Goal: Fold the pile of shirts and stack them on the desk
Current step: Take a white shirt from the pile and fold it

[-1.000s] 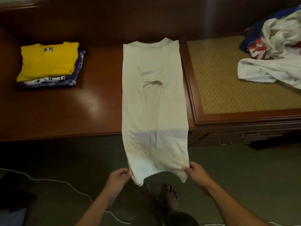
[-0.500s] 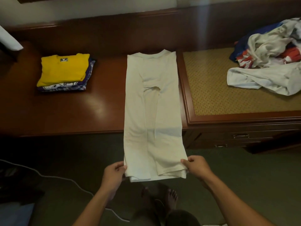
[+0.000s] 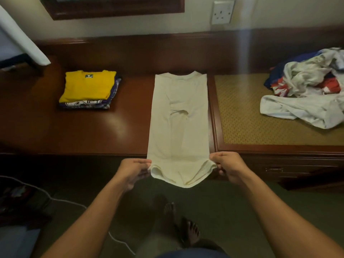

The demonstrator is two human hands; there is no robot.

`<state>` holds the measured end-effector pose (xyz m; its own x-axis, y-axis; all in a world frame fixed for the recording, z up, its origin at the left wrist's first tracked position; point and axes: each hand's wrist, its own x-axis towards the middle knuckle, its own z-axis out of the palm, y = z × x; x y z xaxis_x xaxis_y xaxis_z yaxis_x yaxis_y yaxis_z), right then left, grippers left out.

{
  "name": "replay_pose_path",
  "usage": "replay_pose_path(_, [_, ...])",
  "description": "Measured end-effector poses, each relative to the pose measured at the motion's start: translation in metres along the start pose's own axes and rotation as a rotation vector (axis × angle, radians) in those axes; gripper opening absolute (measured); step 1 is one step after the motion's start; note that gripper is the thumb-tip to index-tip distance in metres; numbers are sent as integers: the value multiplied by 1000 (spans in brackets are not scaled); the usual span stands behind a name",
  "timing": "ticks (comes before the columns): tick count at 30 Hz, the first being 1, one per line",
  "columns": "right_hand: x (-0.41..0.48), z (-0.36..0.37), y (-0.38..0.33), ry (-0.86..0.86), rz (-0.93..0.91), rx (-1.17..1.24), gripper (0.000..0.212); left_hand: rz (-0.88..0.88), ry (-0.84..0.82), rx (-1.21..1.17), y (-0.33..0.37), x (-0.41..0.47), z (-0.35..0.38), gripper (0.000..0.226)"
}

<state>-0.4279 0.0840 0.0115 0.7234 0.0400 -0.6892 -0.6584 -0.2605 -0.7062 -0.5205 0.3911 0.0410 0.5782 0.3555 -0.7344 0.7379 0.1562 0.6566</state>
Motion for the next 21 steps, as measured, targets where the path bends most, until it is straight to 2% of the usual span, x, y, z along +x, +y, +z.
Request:
replay_pose_path(8, [46,11,-74,11,138,269,15,-23,-15,-191,81,50,1,11])
replay_pose_path(16, [144,28,-147,34,273,394,14,-87,-28,-180,157,177,13,18])
replay_pose_path(18, [170,33,-152,44,287,365,17,-91,-44,-129,162,201,18,20])
replay_pose_path(21, [202,37,-146,191,252,101,10,-9,-36,104,155,229,20,28])
